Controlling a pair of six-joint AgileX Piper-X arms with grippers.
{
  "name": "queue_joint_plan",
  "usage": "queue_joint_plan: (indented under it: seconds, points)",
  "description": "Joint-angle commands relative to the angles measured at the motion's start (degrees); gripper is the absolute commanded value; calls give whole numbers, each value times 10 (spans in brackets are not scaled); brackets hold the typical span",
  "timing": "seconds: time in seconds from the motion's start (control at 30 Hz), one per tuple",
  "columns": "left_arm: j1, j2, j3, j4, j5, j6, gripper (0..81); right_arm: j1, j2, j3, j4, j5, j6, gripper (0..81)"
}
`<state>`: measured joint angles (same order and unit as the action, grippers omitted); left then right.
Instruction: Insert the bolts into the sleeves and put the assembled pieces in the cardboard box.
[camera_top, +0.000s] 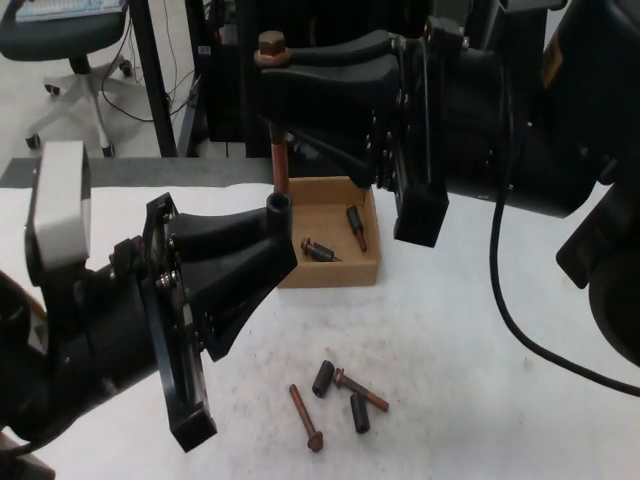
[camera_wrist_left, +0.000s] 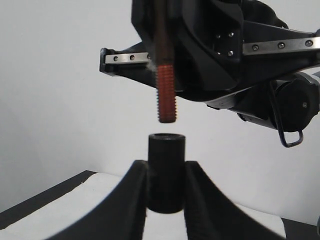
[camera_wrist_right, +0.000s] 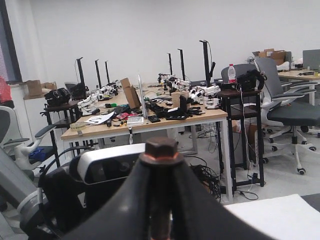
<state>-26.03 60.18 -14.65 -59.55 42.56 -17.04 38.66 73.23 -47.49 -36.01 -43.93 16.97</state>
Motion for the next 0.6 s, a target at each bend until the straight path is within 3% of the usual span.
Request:
queue_joint_plan:
  seconds: [0.0,0.57]
  points:
    - [1,0,-3,-12,1,-1,3,1,-4,-1,-3,3,-3,8]
    - [1,-1,-23,-32,-5,-36,3,1,-3,-1,36,3,-21,8]
